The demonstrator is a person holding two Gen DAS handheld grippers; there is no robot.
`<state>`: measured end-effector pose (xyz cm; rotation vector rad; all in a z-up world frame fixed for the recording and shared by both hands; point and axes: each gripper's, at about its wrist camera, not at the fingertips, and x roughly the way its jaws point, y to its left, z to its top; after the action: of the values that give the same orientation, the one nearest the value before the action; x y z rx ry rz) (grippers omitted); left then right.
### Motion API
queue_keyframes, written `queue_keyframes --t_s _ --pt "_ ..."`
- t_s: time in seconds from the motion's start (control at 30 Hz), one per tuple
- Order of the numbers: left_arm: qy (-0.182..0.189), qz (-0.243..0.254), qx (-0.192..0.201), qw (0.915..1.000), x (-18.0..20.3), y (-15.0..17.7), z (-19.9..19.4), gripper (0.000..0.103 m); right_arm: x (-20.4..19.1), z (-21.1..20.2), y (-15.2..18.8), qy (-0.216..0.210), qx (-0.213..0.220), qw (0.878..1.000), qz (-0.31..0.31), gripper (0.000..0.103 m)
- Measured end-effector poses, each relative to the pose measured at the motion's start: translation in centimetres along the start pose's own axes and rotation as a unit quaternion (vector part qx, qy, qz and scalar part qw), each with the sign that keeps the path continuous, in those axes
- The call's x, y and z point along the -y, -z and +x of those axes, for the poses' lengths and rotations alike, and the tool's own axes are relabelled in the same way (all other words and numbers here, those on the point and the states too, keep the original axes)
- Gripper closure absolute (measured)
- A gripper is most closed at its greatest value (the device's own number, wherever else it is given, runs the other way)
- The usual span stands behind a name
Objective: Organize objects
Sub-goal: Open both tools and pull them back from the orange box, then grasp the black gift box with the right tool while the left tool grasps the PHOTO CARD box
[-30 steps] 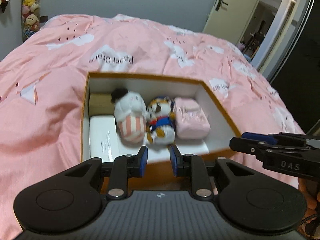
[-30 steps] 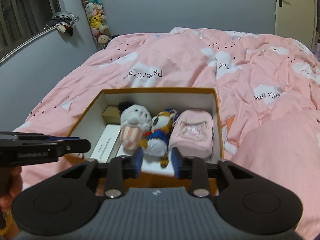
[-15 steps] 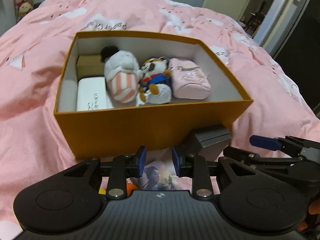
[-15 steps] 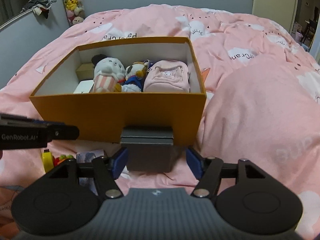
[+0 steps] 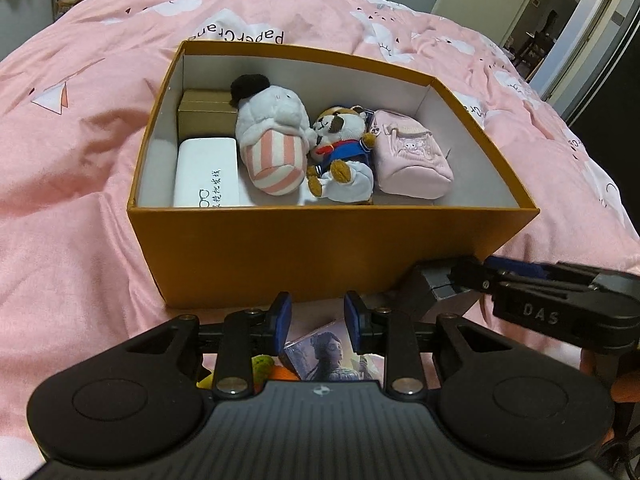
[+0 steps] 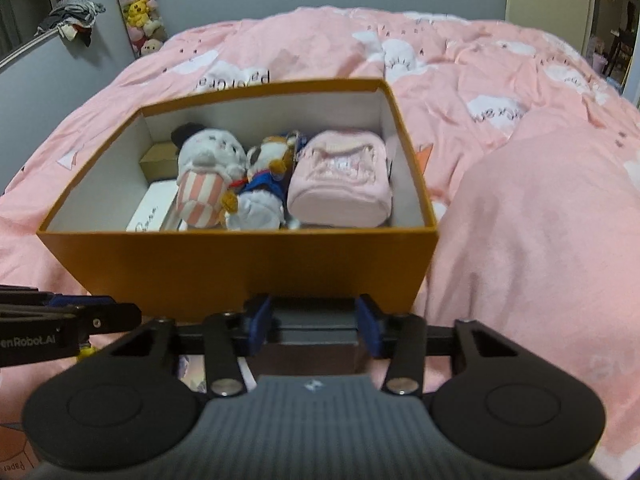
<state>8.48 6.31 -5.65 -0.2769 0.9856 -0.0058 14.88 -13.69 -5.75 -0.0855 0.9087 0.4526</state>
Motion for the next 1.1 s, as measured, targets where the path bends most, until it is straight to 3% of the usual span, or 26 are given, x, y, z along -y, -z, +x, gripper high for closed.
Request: queue_keyframes --t_s 0.53,0.7,0.77,0.87,1.1 --pt "0.047 0.012 -0.038 0.9981 1.4 0.6 0.3 0.071 0.3 -1.9 4.3 0.003 -0.08 0.997 0.0 0.064" --pt "0.037 0.021 -0.06 0.9973 1.9 1.0 0.8 0.071 0.7 -3.1 4.2 -0.004 -0.066 0.998 0.016 0.063" --pt "0.029 0.018 -0.073 0.9968 1.8 1.2 1.1 0.07 1.0 -3.5 3.9 -0.006 -0.054 0.998 0.023 0.057" --pt "0.028 0.017 -0.104 0.994 1.5 1.7 1.7 0.063 1.5 -2.7 3.3 -0.01 -0.061 0.997 0.036 0.056" --pt "0.031 -0.044 -0.164 0.9849 -0.1 2.6 3.5 0.053 3.8 0.4 3.9 -0.048 -0.121 0.986 0.104 0.052"
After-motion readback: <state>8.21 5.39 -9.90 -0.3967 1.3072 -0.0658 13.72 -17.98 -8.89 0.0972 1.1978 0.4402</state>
